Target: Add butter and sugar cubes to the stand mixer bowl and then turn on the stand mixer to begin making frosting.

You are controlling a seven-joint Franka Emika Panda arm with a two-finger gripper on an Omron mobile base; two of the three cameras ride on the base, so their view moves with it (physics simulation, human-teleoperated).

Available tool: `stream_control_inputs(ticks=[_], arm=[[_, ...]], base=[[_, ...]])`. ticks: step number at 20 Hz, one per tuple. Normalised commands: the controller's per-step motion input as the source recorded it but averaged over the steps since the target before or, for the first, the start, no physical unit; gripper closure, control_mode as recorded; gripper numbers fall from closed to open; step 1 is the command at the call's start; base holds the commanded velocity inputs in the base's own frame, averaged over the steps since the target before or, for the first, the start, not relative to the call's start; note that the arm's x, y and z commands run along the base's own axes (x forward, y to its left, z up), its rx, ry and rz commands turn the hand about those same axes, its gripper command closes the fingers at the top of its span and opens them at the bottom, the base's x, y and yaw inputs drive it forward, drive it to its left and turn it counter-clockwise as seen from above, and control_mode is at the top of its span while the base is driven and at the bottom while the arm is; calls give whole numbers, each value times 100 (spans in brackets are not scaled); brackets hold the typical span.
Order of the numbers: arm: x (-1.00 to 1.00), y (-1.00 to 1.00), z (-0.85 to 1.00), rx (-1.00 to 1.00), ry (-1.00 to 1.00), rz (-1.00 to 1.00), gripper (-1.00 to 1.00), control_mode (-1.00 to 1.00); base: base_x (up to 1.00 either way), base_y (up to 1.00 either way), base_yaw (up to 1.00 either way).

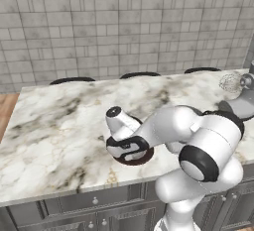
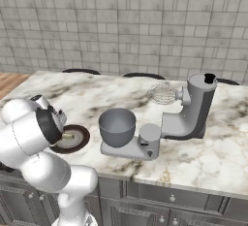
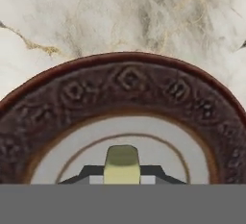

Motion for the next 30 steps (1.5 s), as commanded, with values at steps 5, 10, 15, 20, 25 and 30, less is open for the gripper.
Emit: stream_control_inputs(ticks=[5, 10, 15, 20, 25, 30], arm=[[-2, 2, 76, -1, -4, -10, 100, -100], [-3, 5, 100, -4, 0, -12, 100, -100], [-19, -12, 88, -4, 0, -5, 100, -100], [-23, -61, 53, 0, 0, -3, 100, -100], [-17, -98, 8, 5, 0, -5, 100, -100], [-2, -99, 10, 12, 0, -9, 100, -100]], base=[[0, 0, 0], [0, 0, 0], [0, 0, 0], [0, 0, 0], [0, 0, 0], [0, 0, 0]])
